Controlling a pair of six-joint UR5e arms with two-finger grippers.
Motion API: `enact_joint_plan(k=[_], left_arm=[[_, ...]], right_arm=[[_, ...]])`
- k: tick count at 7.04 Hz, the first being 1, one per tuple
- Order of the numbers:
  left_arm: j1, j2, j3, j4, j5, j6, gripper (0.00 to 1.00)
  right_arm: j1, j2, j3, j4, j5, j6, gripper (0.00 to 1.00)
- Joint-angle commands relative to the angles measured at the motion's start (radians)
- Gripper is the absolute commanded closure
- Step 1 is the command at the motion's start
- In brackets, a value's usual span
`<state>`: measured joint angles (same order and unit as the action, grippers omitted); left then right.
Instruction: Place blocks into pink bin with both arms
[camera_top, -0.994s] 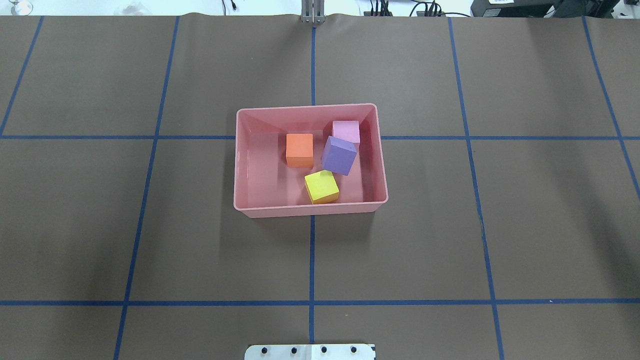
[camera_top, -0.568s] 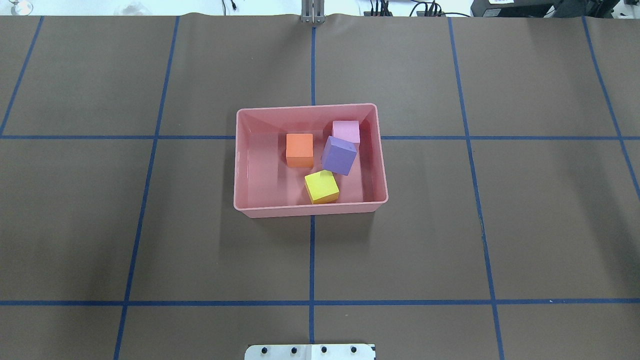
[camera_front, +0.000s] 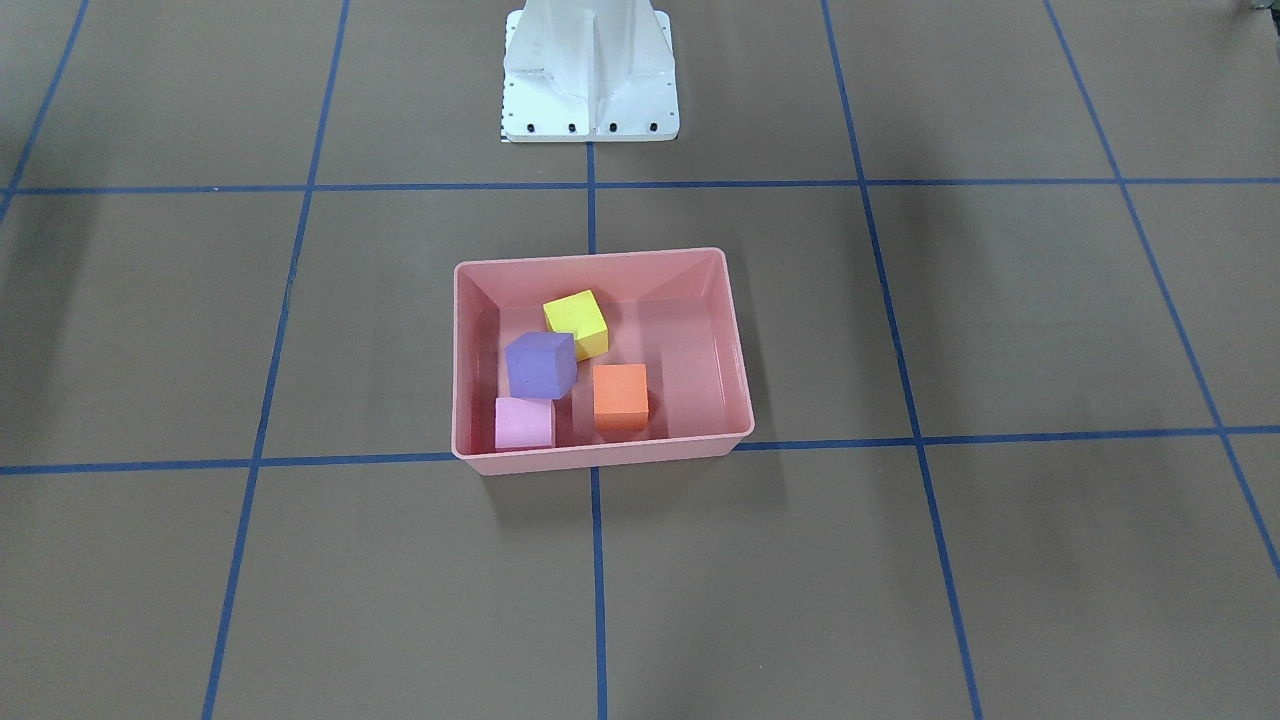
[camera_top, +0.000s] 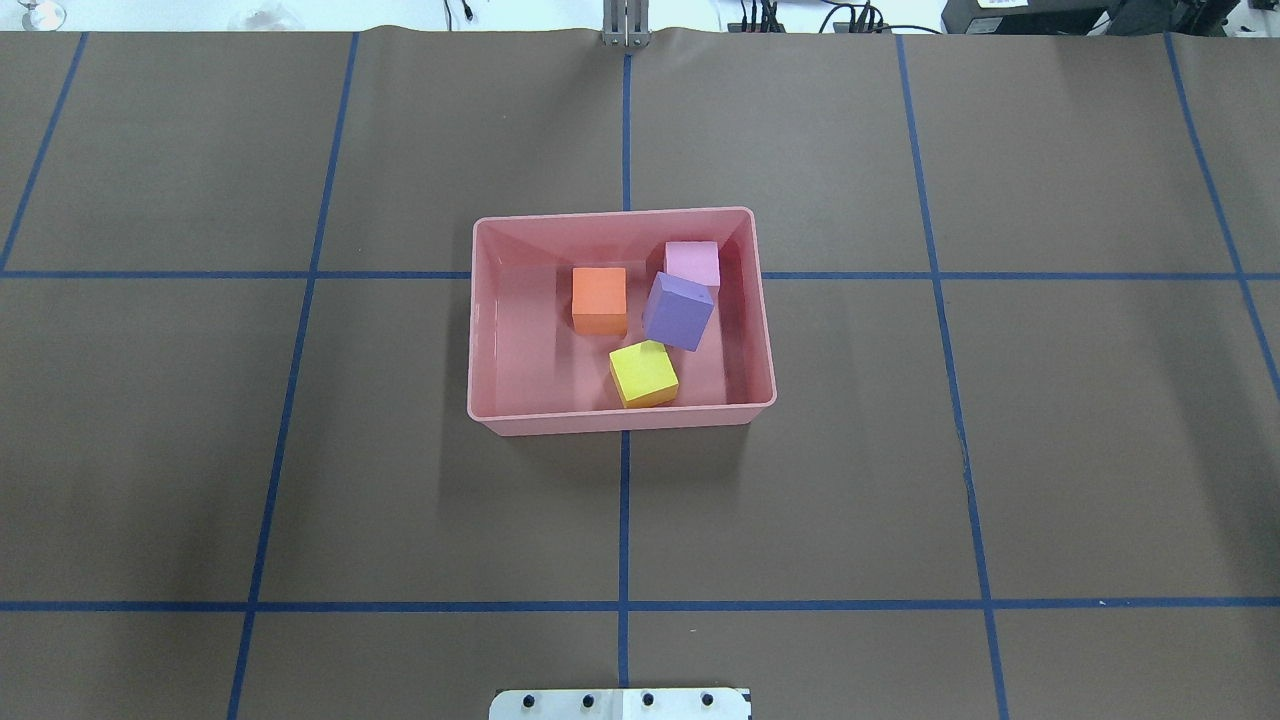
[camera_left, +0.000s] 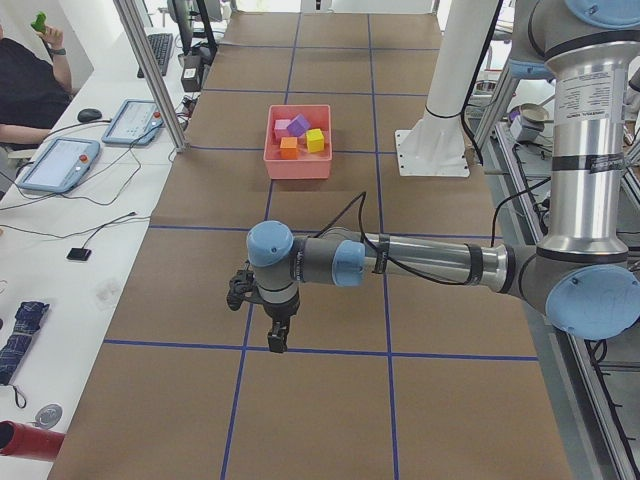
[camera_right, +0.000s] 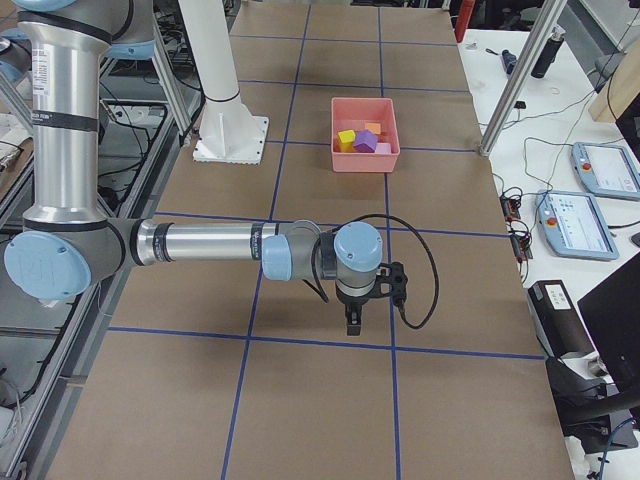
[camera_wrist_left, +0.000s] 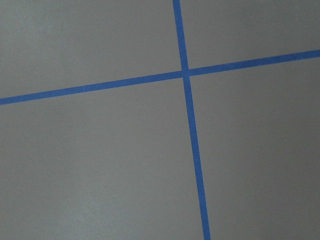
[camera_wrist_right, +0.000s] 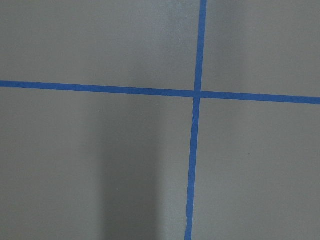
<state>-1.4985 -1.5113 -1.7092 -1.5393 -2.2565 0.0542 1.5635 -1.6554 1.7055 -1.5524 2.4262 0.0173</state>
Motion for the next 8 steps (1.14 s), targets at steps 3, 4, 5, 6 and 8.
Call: enact_joint_plan(k=[3, 4, 5, 6, 8], left_arm=[[-0.028, -0.001, -0.001, -0.001, -0.003, 0.009, 0.00], [-0.055, 0.000, -0.003, -0.002, -0.003, 0.009, 0.00], [-0.071, 0.000, -0.001, -0.001, -0.005, 0.012, 0.00], [-0.071, 0.000, 0.000, -0.002, -0.005, 0.009, 0.00], [-0.071, 0.000, 0.002, 0.002, -0.044, 0.009, 0.00]], right_arm=[[0.000, 0.003, -0.006, 0.002, 0.002, 0.001, 0.00], [0.001, 0.005, -0.006, 0.002, 0.002, 0.001, 0.00], [0.001, 0.005, -0.006, 0.002, 0.002, 0.001, 0.00], [0.001, 0.008, -0.006, 0.002, 0.002, 0.003, 0.00], [0.001, 0.014, -0.006, 0.002, 0.002, 0.003, 0.00]])
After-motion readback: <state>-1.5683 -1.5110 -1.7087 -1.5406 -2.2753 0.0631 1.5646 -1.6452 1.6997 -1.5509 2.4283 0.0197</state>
